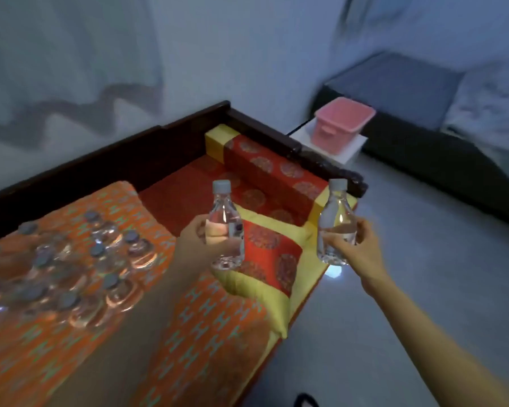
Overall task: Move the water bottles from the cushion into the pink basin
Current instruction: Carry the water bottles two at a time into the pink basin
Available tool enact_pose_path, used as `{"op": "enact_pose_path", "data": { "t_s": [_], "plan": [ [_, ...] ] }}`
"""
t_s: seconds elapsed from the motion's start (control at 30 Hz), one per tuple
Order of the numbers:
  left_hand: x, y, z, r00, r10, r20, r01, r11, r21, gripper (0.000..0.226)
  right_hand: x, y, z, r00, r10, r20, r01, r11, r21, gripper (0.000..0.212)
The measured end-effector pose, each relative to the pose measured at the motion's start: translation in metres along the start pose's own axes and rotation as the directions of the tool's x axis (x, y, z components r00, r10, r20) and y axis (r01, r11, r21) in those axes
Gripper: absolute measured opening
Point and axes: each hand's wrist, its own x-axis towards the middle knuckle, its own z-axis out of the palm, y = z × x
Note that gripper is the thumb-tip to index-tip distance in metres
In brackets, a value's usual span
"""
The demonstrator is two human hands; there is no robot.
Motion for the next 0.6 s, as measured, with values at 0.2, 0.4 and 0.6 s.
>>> {"op": "enact_pose_path", "data": {
  "t_s": [0.2, 0.4, 0.6],
  "plan": [
    [0.018, 0.037, 0.132, 0.982, 0.064, 0.178, -0.063, 0.998, -0.011, 0.052, 0.015, 0.019, -0.129, 0.986, 0.029, -0.167, -0.024, 0.999, 0.035, 0.052],
    [0.030, 0.057, 0.247, 0.980, 0.057, 0.192, -0.055, 0.998, -0.017, 0.056, 0.042, 0.051, -0.252, 0.969, 0.067, -0.238, -0.054, 0.997, 0.059, 0.048],
    [0.043, 0.078, 0.341, 0.978, 0.052, 0.203, -0.056, 0.998, 0.011, 0.058, 0.074, 0.069, -0.348, 0.944, 0.111, -0.310, -0.076, 0.990, 0.121, 0.051]
  ]
}}
